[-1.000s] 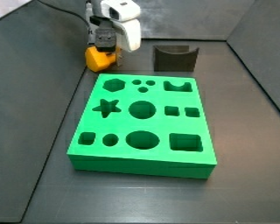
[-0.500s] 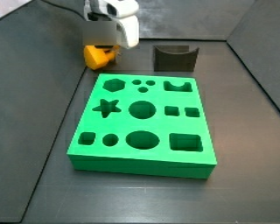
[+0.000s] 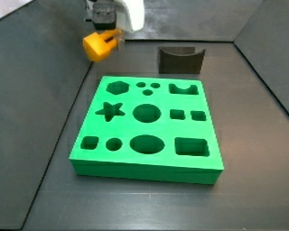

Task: Pick up the 3 prong object. Move up. Place the 3 prong object on the fixture. Regrasp the 3 prong object. Move to above the board. Insert the 3 prong object.
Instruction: Place the 3 prong object on the fixture.

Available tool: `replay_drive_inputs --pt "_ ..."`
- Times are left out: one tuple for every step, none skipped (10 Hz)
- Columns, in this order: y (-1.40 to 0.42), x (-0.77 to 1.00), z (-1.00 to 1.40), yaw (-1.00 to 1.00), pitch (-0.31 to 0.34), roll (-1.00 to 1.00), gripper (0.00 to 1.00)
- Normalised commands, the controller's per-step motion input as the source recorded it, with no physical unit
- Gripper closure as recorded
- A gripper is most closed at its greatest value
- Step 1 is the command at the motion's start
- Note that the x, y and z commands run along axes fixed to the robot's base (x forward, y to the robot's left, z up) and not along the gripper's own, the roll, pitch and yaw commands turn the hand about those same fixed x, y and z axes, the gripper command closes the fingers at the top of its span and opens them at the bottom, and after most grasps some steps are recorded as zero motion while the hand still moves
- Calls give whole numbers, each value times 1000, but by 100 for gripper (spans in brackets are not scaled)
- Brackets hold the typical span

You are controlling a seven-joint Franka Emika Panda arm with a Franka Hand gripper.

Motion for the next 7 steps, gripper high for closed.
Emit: replay_drive_inputs --pt "1 -1 1000 -1 0 2 100" --pt "0 -9 1000 -2 9 2 100" --pt "1 -17 1000 -4 18 4 100" --pt "2 -21 1000 -6 23 6 100" --pt "3 -24 1000 -8 28 8 100" --pt "4 -26 1000 -9 30 10 100" --pt "6 -30 1000 -12 36 13 100"
